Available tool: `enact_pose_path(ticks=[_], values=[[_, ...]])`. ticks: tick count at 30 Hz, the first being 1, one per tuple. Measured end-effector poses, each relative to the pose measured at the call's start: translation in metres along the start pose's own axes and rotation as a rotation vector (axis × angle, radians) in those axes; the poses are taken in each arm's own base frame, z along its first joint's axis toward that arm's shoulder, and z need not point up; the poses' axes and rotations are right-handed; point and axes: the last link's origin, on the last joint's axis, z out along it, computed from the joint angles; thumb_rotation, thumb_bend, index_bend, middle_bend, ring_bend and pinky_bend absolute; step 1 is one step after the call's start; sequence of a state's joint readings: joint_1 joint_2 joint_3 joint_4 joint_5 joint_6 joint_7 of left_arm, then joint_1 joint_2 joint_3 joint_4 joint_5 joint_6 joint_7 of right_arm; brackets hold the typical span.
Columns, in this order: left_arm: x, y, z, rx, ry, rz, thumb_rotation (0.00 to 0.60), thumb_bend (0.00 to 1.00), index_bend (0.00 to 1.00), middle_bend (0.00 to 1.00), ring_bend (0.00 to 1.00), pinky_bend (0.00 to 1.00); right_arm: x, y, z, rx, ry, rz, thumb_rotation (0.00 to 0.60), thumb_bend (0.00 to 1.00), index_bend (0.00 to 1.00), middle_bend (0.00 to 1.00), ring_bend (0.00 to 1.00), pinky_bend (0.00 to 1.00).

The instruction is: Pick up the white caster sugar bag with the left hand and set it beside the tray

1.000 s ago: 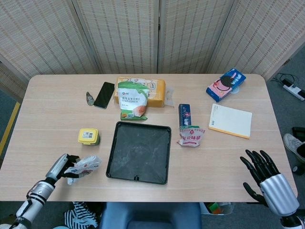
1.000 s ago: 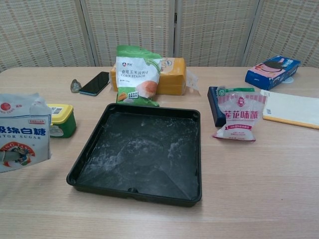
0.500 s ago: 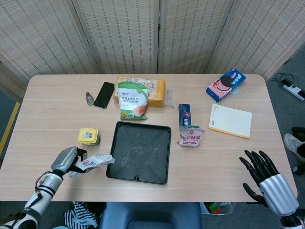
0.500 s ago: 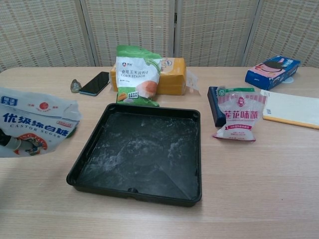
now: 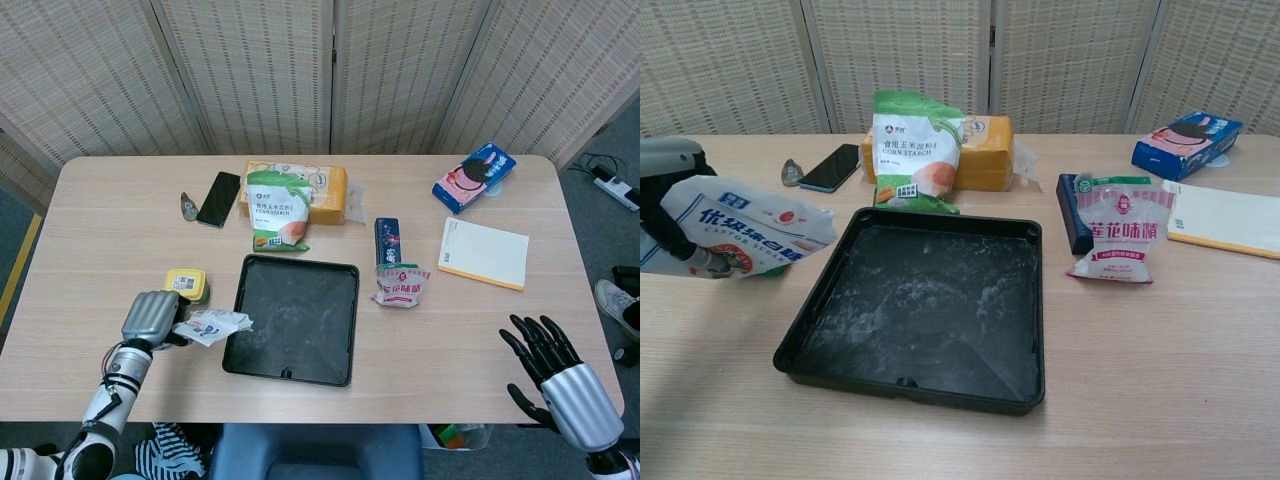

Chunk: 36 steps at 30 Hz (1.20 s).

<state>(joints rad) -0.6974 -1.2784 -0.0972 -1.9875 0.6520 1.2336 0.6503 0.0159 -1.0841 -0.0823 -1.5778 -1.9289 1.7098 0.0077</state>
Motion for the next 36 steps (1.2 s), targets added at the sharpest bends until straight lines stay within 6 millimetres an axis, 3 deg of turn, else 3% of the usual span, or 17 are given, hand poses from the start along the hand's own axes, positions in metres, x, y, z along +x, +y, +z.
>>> enact_pose_path(ticks=[10, 36], values=[[-0.016, 0.016, -0.003, 0.025, 0.025, 0.191, 0.6, 0.47, 0.84, 0.93, 1.0, 1.0, 0.001, 0.001, -0.001, 0.002, 0.005, 0.002, 0.6, 0.36, 0.0, 0.0, 0.0, 0.0], [-0.018, 0.037, -0.019, 0.084, 0.145, 0.476, 0.6, 0.46, 0.85, 0.95, 1.0, 1.0, 0.002, -0.001, -0.003, 0.012, 0.007, 0.004, 0.6, 0.36, 0.0, 0.0, 0.0, 0.0]])
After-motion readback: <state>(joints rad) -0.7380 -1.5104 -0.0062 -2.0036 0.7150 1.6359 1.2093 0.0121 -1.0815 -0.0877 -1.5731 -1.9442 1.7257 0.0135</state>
